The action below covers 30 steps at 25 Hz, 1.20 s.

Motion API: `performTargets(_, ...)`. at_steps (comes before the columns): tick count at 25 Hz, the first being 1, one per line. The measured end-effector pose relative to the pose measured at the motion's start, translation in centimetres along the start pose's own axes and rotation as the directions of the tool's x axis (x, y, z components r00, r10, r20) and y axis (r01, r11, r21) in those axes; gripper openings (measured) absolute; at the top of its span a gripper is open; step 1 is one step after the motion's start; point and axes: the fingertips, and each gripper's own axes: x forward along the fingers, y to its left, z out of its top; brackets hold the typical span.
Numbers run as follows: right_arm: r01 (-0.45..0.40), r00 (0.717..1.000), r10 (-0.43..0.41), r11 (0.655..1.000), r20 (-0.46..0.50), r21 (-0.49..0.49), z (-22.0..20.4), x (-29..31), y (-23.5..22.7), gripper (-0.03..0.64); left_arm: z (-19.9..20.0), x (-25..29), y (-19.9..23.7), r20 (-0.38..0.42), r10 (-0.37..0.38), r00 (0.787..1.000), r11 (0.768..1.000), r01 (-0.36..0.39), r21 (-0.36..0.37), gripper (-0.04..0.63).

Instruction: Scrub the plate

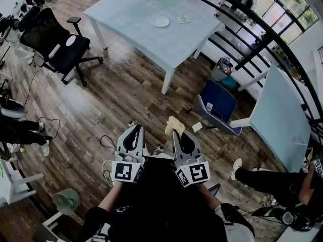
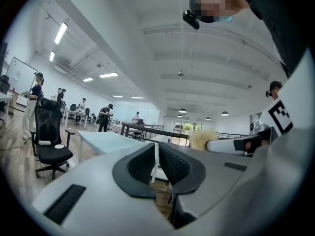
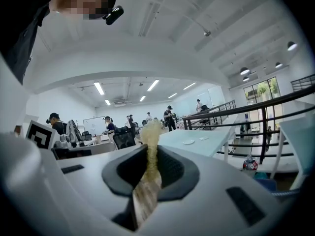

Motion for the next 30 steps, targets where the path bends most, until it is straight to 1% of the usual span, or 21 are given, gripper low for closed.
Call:
performTargets(6, 0.016, 0.999, -0.016, 1.0, -0.029, -0.005, 0.0, 3.3, -0.3, 0.057, 1.0, 2.1, 2.8, 0.02, 0.012, 1.0, 1.0, -0.012, 0.006, 0.032)
performTargets(10, 0.01, 0.999, -0.011, 1.0, -0.044, -0.015, 0.4, 6.4, 0.2, 0.057, 1.3, 3.7, 5.3, 0.02, 0.023, 1.0, 1.0, -0.023, -0.013, 0.032)
performTargets(14, 0.007, 0.998, -0.008, 1.0, -0.054, -0.024, 1.0, 10.3, 0.5, 0.057, 1.3, 6.0, 8.5, 0.002, 0.024, 1.0, 1.0, -0.024, -0.011, 0.032)
performTargets(18, 0.023, 0.999, -0.025, 0.999, -0.048, -0.033, 2.0, 14.3, 0.7, 0.058, 2.8, 9.3, 11.8, 0.01, 0.025, 1.0, 0.999, -0.024, -0.044, 0.032)
performTargets(21, 0.044, 0.998, -0.045, 0.998, -0.038, -0.033, 2.8, 17.3, 1.0, 0.058, 4.1, 11.7, 13.6, 0.024, -0.018, 1.0, 0.999, 0.019, -0.041, 0.032)
performTargets(24, 0.064, 0.997, -0.065, 0.998, -0.04, -0.026, 3.1, 20.3, 1.4, 0.058, 5.3, 13.3, 15.4, 0.028, -0.067, 0.997, 0.998, 0.067, -0.005, 0.032)
performTargets(26, 0.072, 0.996, -0.073, 0.997, -0.042, -0.027, 3.2, 22.2, 2.1, 0.058, 5.3, 13.9, 16.9, 0.018, -0.083, 0.996, 0.996, 0.083, 0.012, 0.032)
performTargets(30, 0.082, 0.996, -0.083, 0.996, -0.036, -0.033, 3.5, 25.7, 3.7, 0.06, 6.0, 14.9, 20.9, 0.011, -0.091, 0.996, 0.996, 0.091, -0.014, 0.032)
